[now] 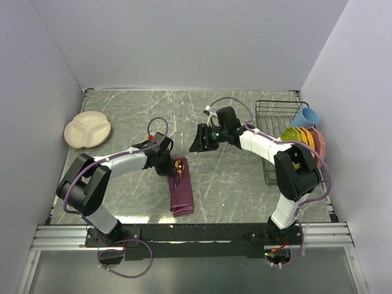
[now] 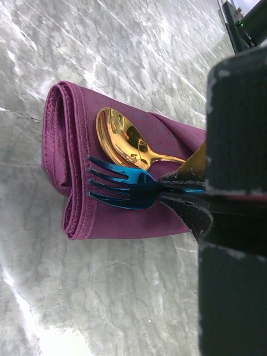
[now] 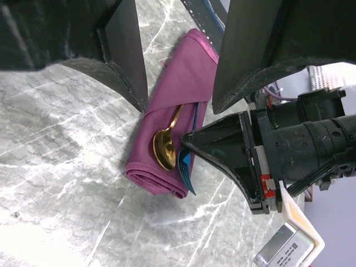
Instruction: Fold the napkin into a case and place the utensils inside
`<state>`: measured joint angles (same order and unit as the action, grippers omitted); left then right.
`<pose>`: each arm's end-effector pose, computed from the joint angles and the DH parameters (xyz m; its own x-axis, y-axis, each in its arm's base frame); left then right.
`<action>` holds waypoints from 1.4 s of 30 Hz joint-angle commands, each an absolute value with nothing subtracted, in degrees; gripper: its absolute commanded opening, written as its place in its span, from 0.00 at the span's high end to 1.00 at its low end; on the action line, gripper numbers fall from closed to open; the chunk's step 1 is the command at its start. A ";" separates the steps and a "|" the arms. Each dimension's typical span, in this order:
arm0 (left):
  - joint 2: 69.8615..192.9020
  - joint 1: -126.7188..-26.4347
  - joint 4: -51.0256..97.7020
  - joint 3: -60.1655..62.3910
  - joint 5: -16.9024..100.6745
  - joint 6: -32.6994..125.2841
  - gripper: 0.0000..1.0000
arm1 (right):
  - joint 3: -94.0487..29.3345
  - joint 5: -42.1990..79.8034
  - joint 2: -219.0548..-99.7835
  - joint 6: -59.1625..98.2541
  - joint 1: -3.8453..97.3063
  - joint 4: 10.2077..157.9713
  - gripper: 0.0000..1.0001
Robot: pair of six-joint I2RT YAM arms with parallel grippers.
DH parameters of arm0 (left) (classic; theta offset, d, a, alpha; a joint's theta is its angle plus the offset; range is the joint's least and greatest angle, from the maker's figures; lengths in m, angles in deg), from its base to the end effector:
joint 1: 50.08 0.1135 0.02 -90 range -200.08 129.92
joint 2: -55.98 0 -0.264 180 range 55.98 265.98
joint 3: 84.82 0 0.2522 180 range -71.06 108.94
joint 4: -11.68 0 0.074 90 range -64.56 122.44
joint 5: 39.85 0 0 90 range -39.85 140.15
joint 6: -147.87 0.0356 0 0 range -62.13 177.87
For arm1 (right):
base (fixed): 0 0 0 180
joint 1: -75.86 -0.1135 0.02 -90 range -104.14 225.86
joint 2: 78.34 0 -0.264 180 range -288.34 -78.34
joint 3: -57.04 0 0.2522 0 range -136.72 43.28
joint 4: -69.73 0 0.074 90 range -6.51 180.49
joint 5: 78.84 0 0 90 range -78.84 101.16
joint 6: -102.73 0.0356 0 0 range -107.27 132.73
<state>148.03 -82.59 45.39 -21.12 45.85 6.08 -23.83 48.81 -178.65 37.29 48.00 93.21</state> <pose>0.2538 -0.1649 0.1608 -0.9052 -0.3522 -0.2378 -0.2356 0.8815 -0.4091 0.3257 0.1968 0.2197 -0.8657 -0.0854 -0.4932 -0.4460 0.5788 0.6827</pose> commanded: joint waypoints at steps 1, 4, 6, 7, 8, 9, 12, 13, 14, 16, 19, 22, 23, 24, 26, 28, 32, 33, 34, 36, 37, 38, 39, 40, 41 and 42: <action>146.15 -83.12 47.50 -21.31 45.14 5.23 0.98 | -24.40 47.46 -178.00 36.55 47.30 90.88 0.45; 146.59 -83.12 47.33 -21.14 44.79 5.40 0.99 | -25.71 46.59 -181.07 35.58 45.45 90.62 0.48; 146.85 -83.04 47.24 -21.05 44.61 5.75 0.99 | -27.29 46.32 -184.23 35.58 44.31 90.35 0.50; 146.85 -83.12 47.24 -21.05 44.61 5.84 0.99 | -27.82 46.32 -185.29 35.84 43.96 90.00 0.50; 146.85 -83.12 47.06 -21.22 44.52 5.84 0.99 | -28.35 45.80 -187.22 36.02 43.78 89.91 0.51; 146.77 -83.12 47.06 -21.31 44.44 5.93 0.99 | -29.05 45.62 -188.02 36.02 43.60 89.65 0.51; 146.77 -83.04 47.06 -21.31 44.79 6.02 0.98 | -30.28 44.56 -190.66 35.15 42.81 89.21 0.51; 146.94 -83.04 46.98 -21.40 44.70 6.10 0.98 | -30.46 44.56 -191.36 35.06 42.55 88.95 0.51; 147.03 -83.04 46.98 -21.31 44.79 6.19 0.98 | -30.64 44.65 -192.32 34.79 42.37 88.86 0.51; 147.21 -83.04 47.06 -20.87 44.61 6.19 0.98 | -31.16 44.56 -193.38 34.53 41.93 88.94 0.52; 147.64 -83.04 47.24 -20.70 44.44 6.46 0.98 | -30.73 44.91 -194.00 35.14 41.76 87.72 0.55; 147.82 -83.12 47.41 -20.52 44.43 6.54 0.98 | -30.38 45.17 -194.62 36.11 41.58 86.49 0.63; 147.91 -83.12 47.41 -20.52 44.35 6.63 0.98 | -30.29 45.09 -194.62 36.37 41.58 86.31 0.71; 148.08 -83.04 47.50 -20.52 44.17 6.72 0.98 | -30.29 45.00 -194.70 36.46 41.67 86.22 0.75; 148.26 -83.21 47.85 -20.34 44.00 6.63 0.98 | -29.94 44.74 -194.53 36.81 41.67 85.61 0.86; 148.44 -83.56 47.85 -20.34 43.65 6.63 0.98 | -29.85 44.47 -194.44 37.16 41.67 85.34 0.91; 149.05 -84.18 48.12 -20.08 43.38 6.54 0.98 | -29.76 44.47 -194.62 37.60 41.67 85.25 0.99; 149.05 -84.18 48.29 -20.08 43.47 6.54 0.98 | -29.67 44.38 -194.44 37.60 41.67 85.08 1.00; 149.14 -84.44 48.64 -19.99 43.38 6.54 0.98 | -29.59 44.30 -194.35 37.87 41.58 84.99 1.00; 148.88 -84.35 48.82 -20.34 43.47 6.37 0.98 | -29.06 43.60 -194.00 37.95 41.67 84.47 1.00; 148.79 -84.35 48.73 -20.78 43.55 6.28 0.98 | -28.88 43.33 -193.65 38.22 41.67 84.29 1.00; 148.53 -84.44 48.56 -21.04 43.12 6.19 0.98 | -28.62 43.16 -193.56 38.39 41.67 84.11 1.00; 148.61 -84.36 48.64 -21.13 43.12 6.02 0.98 | -28.62 42.81 -193.56 38.48 41.67 84.11 1.00; 148.53 -84.44 48.47 -21.40 43.03 5.93 0.98 | -28.62 42.54 -193.48 38.74 41.58 84.02 1.00; 148.44 -84.53 48.47 -21.49 42.94 5.75 0.98 | -28.36 42.10 -193.48 39.01 41.58 84.02 1.00; 148.35 -84.62 48.56 -21.57 42.85 5.84 0.98 | -28.27 41.49 -193.39 39.18 41.67 83.76 1.00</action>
<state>148.20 -83.53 46.11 -21.01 45.11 6.15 -27.94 44.53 -194.02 38.27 41.97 87.99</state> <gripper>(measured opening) 0.041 0.009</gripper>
